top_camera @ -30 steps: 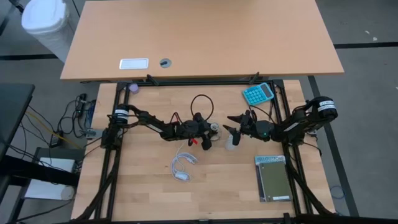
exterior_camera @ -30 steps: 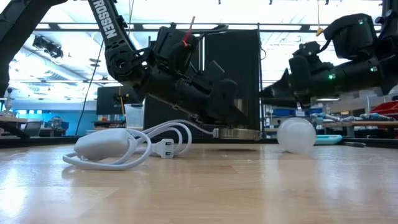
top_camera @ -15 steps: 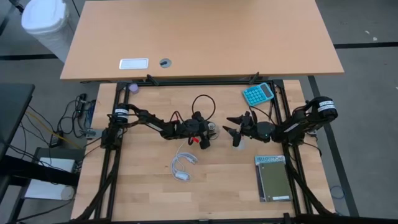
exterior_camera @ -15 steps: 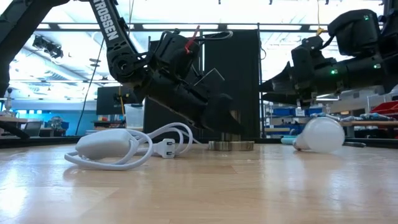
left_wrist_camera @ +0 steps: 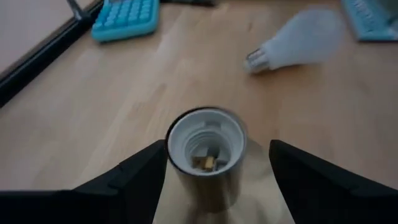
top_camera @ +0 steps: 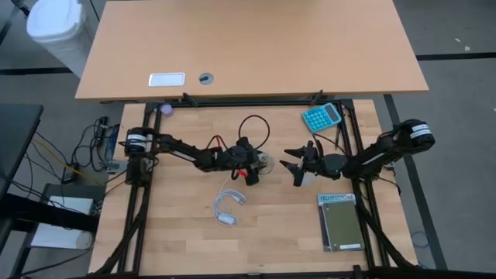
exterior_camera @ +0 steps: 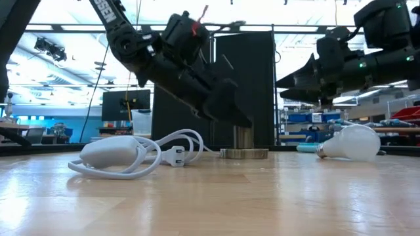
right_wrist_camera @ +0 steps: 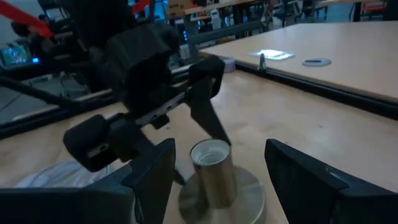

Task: Screw lightbulb
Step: Return to Home Position

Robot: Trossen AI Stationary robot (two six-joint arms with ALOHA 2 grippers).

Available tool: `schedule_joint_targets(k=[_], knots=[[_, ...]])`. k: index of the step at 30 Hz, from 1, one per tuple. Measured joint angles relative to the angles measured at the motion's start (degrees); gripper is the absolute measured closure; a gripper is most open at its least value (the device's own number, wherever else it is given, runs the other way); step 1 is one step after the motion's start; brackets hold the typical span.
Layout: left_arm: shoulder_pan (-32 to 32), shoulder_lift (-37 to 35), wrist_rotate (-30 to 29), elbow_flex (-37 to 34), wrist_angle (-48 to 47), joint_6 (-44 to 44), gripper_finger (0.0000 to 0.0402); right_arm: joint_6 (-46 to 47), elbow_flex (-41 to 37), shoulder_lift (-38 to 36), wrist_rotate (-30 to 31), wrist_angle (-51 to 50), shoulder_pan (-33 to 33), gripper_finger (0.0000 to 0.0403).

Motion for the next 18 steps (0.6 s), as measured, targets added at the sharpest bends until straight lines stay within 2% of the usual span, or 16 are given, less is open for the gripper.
schedule_joint_targets(k=[6, 13, 14, 18], knots=[[-2.89, -4.68, -1.01, 0.0, -1.69, 1.79, 0.0114, -0.77, 0.0, -6.05, 3.13, -3.68, 5.66, 0.0157], [-7.16, -13.48, -11.43, -6.06, -1.15, 7.41, 0.0115, -11.87, -1.52, -15.58, 9.37, -6.41, 12.62, 0.0163], [-7.36, -15.13, -11.38, -7.69, -0.29, 7.16, 0.0115, -12.16, -2.63, -16.76, 8.69, -6.61, 13.02, 0.0163], [-8.89, -21.26, -7.37, -16.72, 6.87, 5.46, 0.0119, -11.17, -7.78, -20.46, -1.46, -3.08, 13.52, 0.0169]])
